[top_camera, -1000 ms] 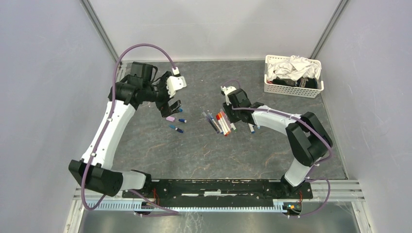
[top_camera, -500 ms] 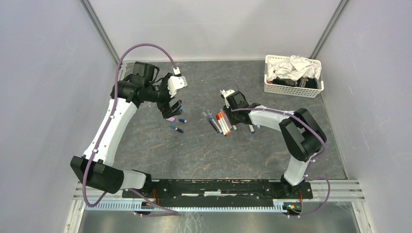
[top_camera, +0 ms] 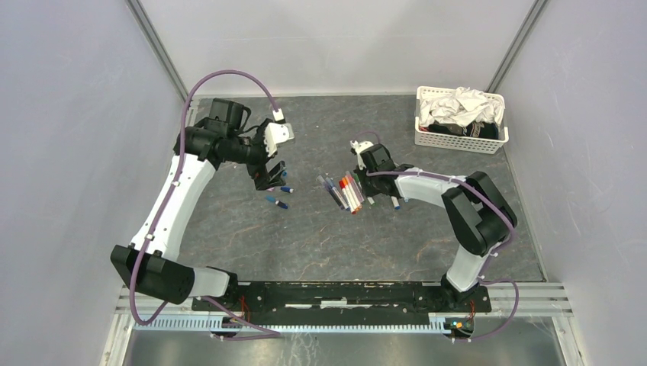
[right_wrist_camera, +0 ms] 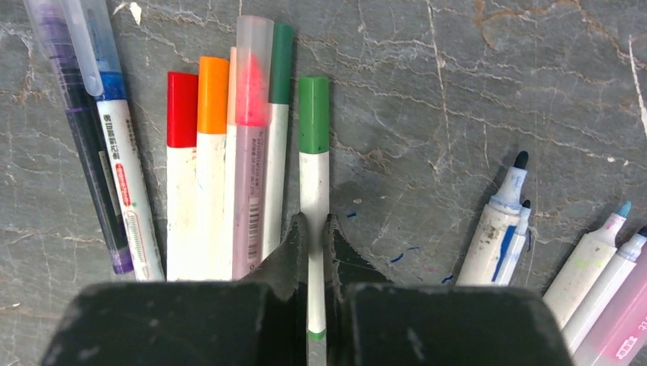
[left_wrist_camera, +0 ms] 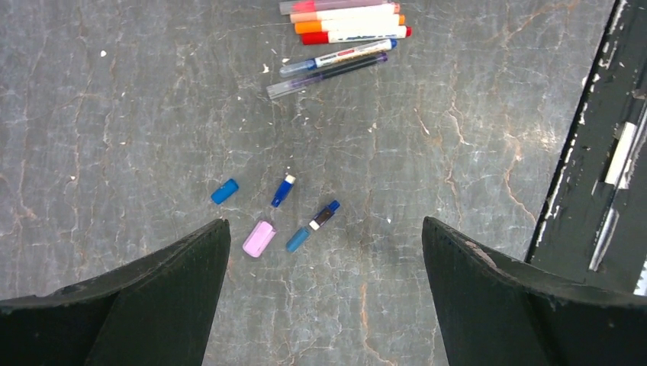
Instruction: Open the pen caps
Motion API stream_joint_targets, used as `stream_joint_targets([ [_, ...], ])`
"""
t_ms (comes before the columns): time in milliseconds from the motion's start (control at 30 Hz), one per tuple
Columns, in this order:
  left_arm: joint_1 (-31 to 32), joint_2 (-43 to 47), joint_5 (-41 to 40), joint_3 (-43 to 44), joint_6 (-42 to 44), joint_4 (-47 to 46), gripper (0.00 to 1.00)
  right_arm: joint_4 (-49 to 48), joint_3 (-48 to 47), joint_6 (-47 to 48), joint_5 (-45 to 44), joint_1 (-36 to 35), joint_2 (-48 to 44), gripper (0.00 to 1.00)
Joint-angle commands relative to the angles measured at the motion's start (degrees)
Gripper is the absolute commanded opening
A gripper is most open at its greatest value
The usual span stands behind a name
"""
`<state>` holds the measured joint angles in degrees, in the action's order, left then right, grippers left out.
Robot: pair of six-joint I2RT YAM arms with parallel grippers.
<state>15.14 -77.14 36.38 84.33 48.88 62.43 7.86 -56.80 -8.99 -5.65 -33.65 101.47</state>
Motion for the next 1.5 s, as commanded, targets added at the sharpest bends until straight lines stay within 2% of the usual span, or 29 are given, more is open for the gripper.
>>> stream_joint_targets([
  [0, 0.5, 0.3, 4.0, 0.1, 5.1, 3.1, 1.00, 1.5, -0.7, 0.2, 4.0, 1.0, -5.3, 0.00],
  [67, 0.7, 0.5, 4.8, -0.6, 7.6, 4.0, 1.00, 3.4, -2.9, 0.7, 5.5, 1.3, -8.0, 0.00],
  [200, 1.5, 1.1, 5.3, -2.0, 11.8, 4.2, 1.00, 6.7, -7.4, 1.0, 13.9, 1.6, -11.8, 0.00],
  [300, 2.4, 1.3, 5.4, -2.7, 14.5, 4.0, 1.00, 8.2, -10.1, 0.6, 26.2, 1.6, -12.3, 0.00],
  [367, 2.8, 1.8, 5.8, -5.0, 15.2, 0.5, 1.00, 8.2, -11.2, -1.5, 38.0, 1.5, -11.2, 0.00],
  [467, 4.9, 2.6, 4.8, -8.3, 21.7, -1.7, 1.00, 4.0, -10.4, -5.3, 49.9, 0.6, -10.0, 0.00],
  [600, 8.0, 0.9, 1.7, -9.2, 25.9, -1.7, 0.96, 3.2, -12.1, -7.2, 59.7, -1.7, -7.1, 0.00],
  [767, 12.1, -0.9, -5.1, -10.4, 29.5, -0.7, 0.86, 5.4, -15.2, -6.3, 64.9, -4.4, -3.7, 0.00],
  [933, 14.1, -2.0, -7.7, -11.8, 31.0, -0.4, 0.71, 5.6, -16.8, -6.3, 66.7, -6.1, -1.3, 0.00],
  [1033, 15.2, -2.4, -9.4, -12.4, 31.4, 0.0, 0.56, 4.8, -17.4, -7.0, 67.3, -6.3, -0.5, 0.00],
  [1200, 15.6, -2.8, -11.1, -12.3, 31.7, 0.7, 0.25, 4.0, -17.4, -7.7, 67.3, -6.4, 0.0, 0.01],
  [1233, 15.7, -2.8, -11.0, -12.2, 31.8, 0.7, 0.17, 3.9, -17.3, -7.8, 67.0, -6.4, 0.1, 0.07],
  [1267, 15.7, -2.8, -10.8, -12.0, 31.7, 0.8, 0.07, 3.8, -17.3, -8.0, 66.7, -6.8, 0.3, 0.17],
  [1300, 15.9, -2.7, -10.7, -11.9, 31.4, 0.9, 0.03, 3.4, -17.2, -8.2, 66.4, -7.0, 0.5, 0.23],
  [1400, 16.3, -2.8, -10.1, -11.5, 31.3, 1.7, 0.02, 2.6, -17.8, -8.9, 65.8, -8.4, 1.7, 0.42],
  [1467, 16.3, -2.9, -10.1, -11.4, 31.1, 2.0, 0.02, 2.1, -18.3, -9.6, 65.9, -8.9, 2.7, 0.43],
])
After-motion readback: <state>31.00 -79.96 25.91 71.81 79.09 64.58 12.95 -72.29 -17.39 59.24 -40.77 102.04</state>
